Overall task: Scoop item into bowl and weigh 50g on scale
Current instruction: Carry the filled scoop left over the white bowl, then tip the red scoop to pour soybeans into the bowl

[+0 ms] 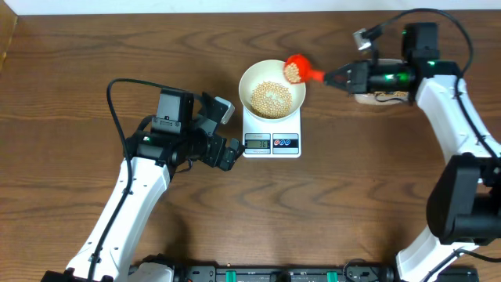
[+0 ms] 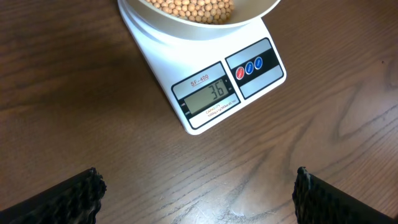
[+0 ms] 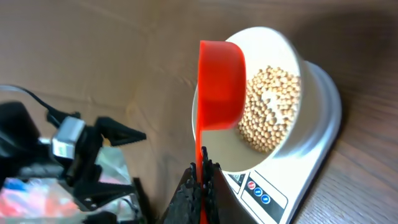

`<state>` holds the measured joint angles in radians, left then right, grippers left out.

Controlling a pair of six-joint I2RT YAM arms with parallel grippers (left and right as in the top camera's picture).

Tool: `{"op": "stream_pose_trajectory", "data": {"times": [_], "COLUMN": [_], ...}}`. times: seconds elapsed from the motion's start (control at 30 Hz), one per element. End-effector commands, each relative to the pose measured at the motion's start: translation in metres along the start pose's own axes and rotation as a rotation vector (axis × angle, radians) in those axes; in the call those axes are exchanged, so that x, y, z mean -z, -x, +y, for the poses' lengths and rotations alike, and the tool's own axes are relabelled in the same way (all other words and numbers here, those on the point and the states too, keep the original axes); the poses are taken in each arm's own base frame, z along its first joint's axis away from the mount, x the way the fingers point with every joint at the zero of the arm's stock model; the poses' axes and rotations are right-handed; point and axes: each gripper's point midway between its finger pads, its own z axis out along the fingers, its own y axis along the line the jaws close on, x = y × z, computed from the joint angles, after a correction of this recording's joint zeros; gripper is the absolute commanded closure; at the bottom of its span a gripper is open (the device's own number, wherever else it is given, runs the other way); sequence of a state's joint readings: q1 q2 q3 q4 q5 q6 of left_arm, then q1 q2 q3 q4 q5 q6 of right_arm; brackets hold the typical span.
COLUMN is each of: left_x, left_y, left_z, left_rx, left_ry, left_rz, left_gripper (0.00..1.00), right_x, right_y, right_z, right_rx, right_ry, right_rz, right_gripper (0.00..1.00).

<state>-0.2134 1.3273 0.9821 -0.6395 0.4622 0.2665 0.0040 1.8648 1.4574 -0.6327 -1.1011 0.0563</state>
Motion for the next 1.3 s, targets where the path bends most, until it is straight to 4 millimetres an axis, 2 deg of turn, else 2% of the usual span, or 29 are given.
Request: {"op": "stream_pose_trajectory", "data": {"times": [0.0, 0.17, 0.4, 0.57, 0.83, 1.27], "left_x": [0.006, 0.006, 0.006, 0.006, 0.006, 0.006], "left_y": [0.008, 0.008, 0.008, 0.008, 0.008, 0.008], "left_z": [-0.001, -0.001, -0.001, -0.001, -0.001, -0.001], "left_rx": [-0.018, -0.018, -0.018, -0.018, -0.018, -0.018], "left_ry": [0.007, 0.007, 0.007, 0.007, 0.007, 0.007], "left_rz": [-0.023, -0.023, -0.023, -0.023, -0.023, -0.023], "left_gripper": [0.01, 0.01, 0.01, 0.01, 0.01, 0.01], "right_x": [-0.016, -0.036, -0.038, -0.046, -0.065, -0.066], "right_y": [-0.004, -0.011, -0.004, -0.005, -0.015, -0.015], "right_z": [0.014, 0.016, 0.020, 0.020, 0.028, 0.029], "right_rx": [0.137, 0.231, 0.381, 0.463, 0.551, 0.551], "right_ry": [-0.059, -0.186, -0.392, -0.489, -0.556, -0.553], "right_rz": [0.029, 0.069, 0.052, 0.069, 0.109, 0.110], "right_gripper": [0.99, 0.99, 0.99, 0.99, 0.99, 0.99]}}
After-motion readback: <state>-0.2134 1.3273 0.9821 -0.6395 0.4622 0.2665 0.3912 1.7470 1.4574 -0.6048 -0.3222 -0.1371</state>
